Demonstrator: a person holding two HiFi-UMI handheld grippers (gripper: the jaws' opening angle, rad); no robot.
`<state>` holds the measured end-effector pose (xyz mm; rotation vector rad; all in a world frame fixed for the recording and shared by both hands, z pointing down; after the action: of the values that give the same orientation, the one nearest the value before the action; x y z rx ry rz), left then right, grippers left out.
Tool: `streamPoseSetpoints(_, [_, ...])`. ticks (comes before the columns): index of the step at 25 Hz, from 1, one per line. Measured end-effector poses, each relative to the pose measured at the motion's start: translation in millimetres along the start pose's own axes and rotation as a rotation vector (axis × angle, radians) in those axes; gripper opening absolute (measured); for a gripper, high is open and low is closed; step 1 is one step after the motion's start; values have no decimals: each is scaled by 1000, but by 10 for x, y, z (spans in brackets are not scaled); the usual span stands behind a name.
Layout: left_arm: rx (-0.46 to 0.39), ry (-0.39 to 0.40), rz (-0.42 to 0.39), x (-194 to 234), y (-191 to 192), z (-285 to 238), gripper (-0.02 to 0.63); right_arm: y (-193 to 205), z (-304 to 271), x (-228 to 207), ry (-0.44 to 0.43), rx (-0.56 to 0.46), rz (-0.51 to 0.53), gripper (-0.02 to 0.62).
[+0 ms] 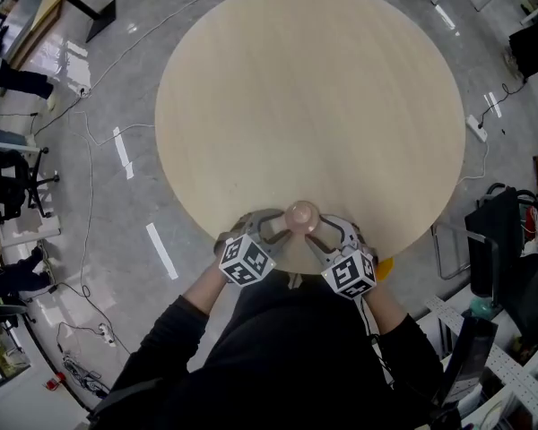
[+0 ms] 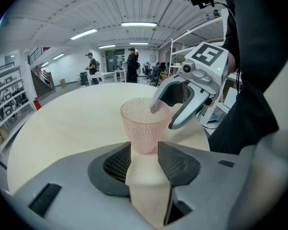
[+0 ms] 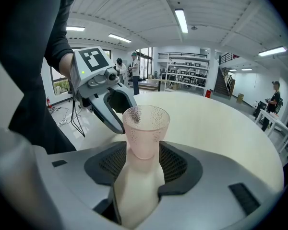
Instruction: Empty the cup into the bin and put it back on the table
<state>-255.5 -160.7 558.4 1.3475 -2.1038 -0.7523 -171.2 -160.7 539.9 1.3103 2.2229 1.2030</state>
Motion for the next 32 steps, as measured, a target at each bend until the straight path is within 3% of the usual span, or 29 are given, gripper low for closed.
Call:
streamPoseSetpoints(3, [-22, -2, 41, 11, 8, 61, 184, 25, 40, 34, 10, 11, -16, 221])
streamPoseSetpoints(7, [-33, 6, 36, -51, -2, 119, 184, 84, 135, 69, 27, 25, -44, 221])
streamPoseSetpoints(14, [-114, -2, 79, -166, -100, 336, 183, 122, 357, 33, 103, 13, -156, 211])
streamPoseSetpoints(16, [-157, -22, 101, -180, -166, 473, 169, 44, 441, 12, 111, -16, -235, 163])
streamPoseSetpoints(19, [-264, -41, 151, -182, -312, 701, 83, -118, 565, -24, 116, -67, -356, 71])
streamPoseSetpoints(23, [-415, -9, 233, -236, -497, 1017, 26, -389, 714, 18, 129, -120, -401, 17])
streamPoseSetpoints(25, [-460, 8, 225, -291, -609, 1140, 23, -542, 815, 26, 146, -157, -418, 17])
streamPoseSetpoints(29, [-500, 13, 127, -430, -828, 1321, 23, -788, 1039, -32, 231, -232, -472, 17])
streamPoseSetpoints(32, [-554, 34, 113, -471, -942, 1477, 23, -882, 1106, -82, 329, -203, -502, 17])
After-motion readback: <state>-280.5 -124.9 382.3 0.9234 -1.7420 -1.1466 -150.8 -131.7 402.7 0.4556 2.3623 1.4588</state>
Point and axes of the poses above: the fingertips, and each gripper's own axes: z backward along the fingers, x to its left, y out of its underside, the point moved 3 cm from there along z, backward along the fingers, and after that the axes turned 9 degrees about y, right-handed, at the moved point
